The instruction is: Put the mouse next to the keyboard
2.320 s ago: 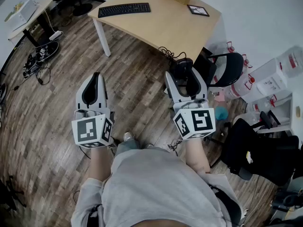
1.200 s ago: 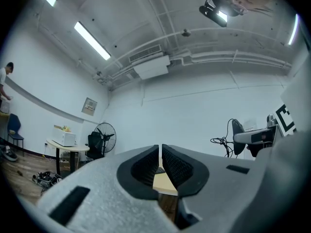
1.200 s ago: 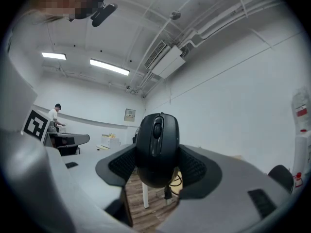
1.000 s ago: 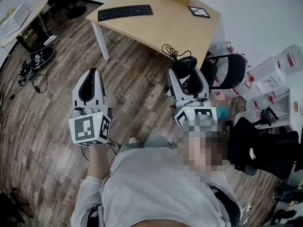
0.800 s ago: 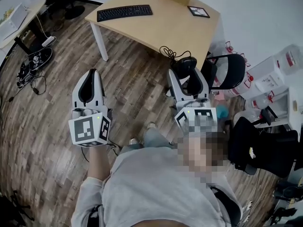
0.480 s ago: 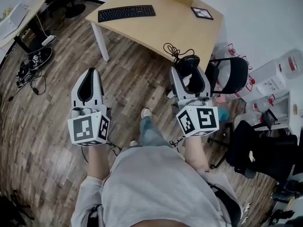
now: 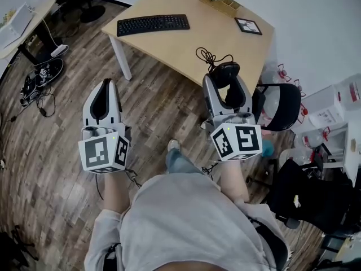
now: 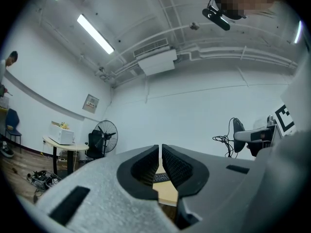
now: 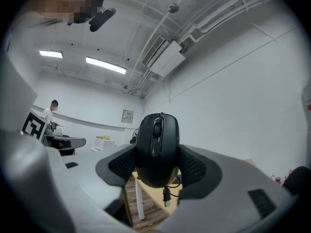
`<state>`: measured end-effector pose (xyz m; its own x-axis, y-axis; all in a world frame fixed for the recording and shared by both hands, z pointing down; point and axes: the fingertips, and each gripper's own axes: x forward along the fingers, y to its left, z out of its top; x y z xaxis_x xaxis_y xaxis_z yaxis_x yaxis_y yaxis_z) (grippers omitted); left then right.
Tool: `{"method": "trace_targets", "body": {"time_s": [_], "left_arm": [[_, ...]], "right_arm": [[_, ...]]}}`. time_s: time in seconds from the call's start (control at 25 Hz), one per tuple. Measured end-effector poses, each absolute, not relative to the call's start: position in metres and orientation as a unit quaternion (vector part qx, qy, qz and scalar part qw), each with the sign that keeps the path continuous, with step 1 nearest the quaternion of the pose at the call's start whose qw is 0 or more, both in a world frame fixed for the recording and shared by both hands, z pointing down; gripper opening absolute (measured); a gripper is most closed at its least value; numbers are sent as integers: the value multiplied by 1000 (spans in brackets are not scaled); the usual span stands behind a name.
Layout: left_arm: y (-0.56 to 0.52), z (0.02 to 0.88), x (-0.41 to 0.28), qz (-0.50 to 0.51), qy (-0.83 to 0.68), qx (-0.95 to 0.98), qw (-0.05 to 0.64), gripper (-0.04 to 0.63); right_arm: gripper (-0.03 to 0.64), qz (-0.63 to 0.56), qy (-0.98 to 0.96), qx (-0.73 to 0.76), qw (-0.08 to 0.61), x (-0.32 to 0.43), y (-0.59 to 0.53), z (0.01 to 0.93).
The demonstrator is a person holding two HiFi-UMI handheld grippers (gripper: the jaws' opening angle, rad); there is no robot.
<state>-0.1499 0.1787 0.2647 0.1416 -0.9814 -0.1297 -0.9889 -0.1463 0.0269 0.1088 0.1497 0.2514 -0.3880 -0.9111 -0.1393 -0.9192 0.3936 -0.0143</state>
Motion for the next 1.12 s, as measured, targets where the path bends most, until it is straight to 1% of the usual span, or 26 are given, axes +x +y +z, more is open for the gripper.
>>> {"method": "trace_targets", "body": {"time_s": [0.56, 0.88, 1.12], "left_arm": [[49, 251, -114, 64, 671, -737, 44, 25], [10, 256, -95, 58, 679, -730, 43, 25], [-19, 265, -98, 45, 683, -728, 36, 25]], "right_arm": [[261, 37, 847, -527, 66, 142, 9, 245], [261, 27, 854, -514, 69, 156, -39, 252], [261, 14, 854, -516, 67, 157, -72, 263]]}}
